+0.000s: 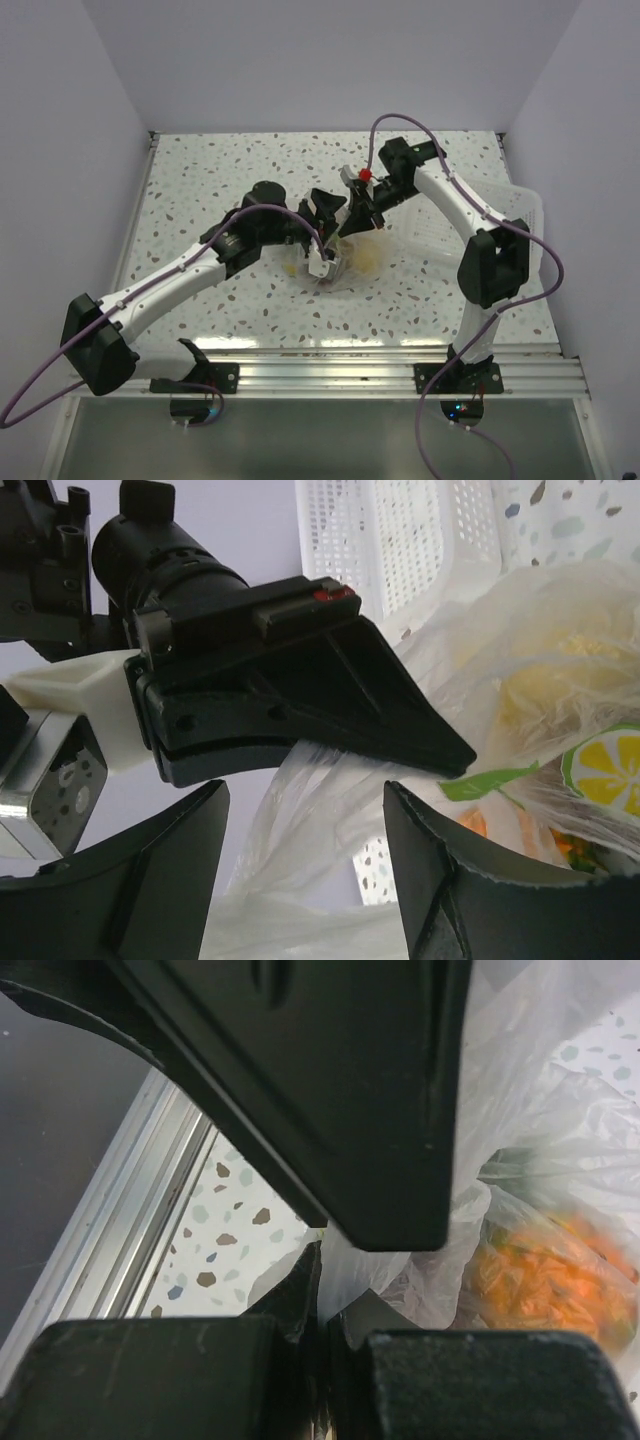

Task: Place the fake fruits into the plastic bag and tie a complex knot
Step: Tie the plastic bag at the center of the board.

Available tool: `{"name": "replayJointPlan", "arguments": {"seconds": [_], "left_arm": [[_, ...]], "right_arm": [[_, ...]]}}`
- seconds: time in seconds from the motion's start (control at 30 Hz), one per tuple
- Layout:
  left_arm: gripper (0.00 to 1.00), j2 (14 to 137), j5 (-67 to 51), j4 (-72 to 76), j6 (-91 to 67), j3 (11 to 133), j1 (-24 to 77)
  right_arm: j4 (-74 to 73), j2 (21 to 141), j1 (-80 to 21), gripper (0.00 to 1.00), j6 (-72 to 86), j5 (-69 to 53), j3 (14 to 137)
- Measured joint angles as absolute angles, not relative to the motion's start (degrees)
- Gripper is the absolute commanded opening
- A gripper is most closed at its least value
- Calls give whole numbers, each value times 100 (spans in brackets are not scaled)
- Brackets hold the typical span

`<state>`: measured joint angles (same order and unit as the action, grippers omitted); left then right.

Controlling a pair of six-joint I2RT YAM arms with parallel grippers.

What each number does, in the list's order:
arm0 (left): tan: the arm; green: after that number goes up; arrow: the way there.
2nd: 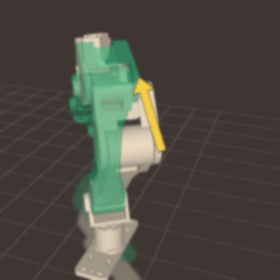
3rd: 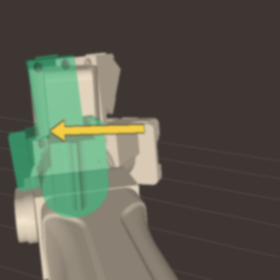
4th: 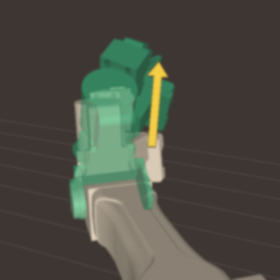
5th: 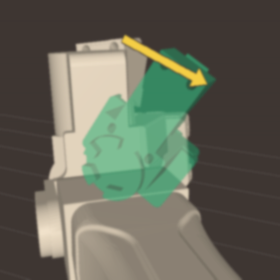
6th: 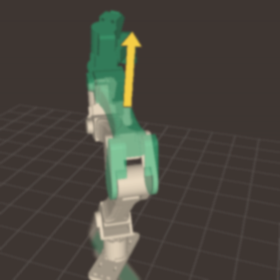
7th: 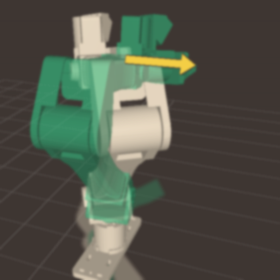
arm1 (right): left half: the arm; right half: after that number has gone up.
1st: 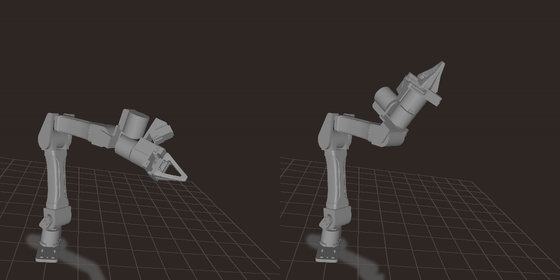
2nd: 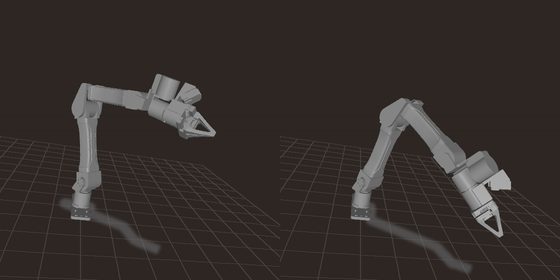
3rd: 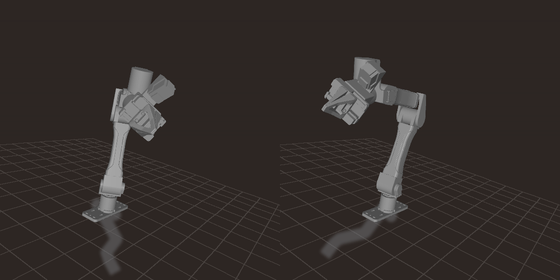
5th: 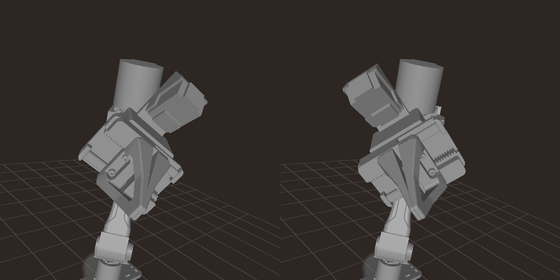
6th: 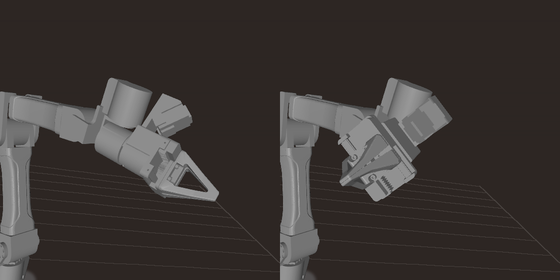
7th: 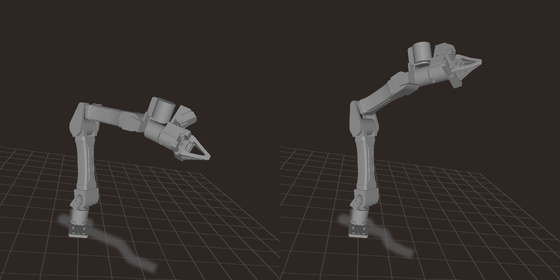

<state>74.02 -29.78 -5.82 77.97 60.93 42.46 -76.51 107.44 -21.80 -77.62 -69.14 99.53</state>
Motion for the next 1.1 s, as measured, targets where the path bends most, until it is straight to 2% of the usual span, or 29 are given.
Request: {"name": "replayJointPlan", "arguments": {"seconds": [0.23, 0.27, 0.33, 0.37, 0.4, 0.43, 0.5, 0.53, 0.73, 0.9, 1.1], "left_arm": [[56, 7389, -2646, -751, 8442, 5988, 4244], [48, 7387, -2630, -786, 8508, 5988, 4244], [40, 7387, -2611, -847, 8611, 5988, 4244], [30, 7387, -2593, -867, 8643, 5988, 4244], [24, 7387, -2576, -882, 8670, 5988, 4244], [11, 7387, -2565, -904, 8715, 5988, 4244], [0, 7393, -2530, -972, 8733, 5990, 4244], [0, 7402, -2517, -1004, 8713, 6001, 4244], [0, 7575, -2532, -1433, 8090, 6460, 4241], [0, 7819, -2571, -1675, 6897, 6899, 4246], [0, 8093, -2364, -1809, 5297, 7220, 4246]], "right_arm": [[-7653, 10744, -2283, 0, -7808, -6866, 9898], [-7651, 10744, -2290, 0, -7811, -6864, 9898], [-7653, 10744, -2294, 0, -7811, -6858, 9900], [-7653, 10744, -2296, 1, -7811, -6853, 9900], [-7655, 10744, -2298, 4, -7811, -6851, 9900], [-7653, 10744, -2298, 26, -7808, -6851, 9900], [-7671, 10744, -2298, 51, -7780, -6840, 9900], [-7675, 10744, -2298, 98, -7760, -6825, 9902], [-7441, 10514, -2202, 99, -6705, -6619, 9572], [-5404, 9083, -2023, 99, -4178, -5452, 8123], [-3583, 7854, -2016, 99, -2069, -4093, 7430]]}}
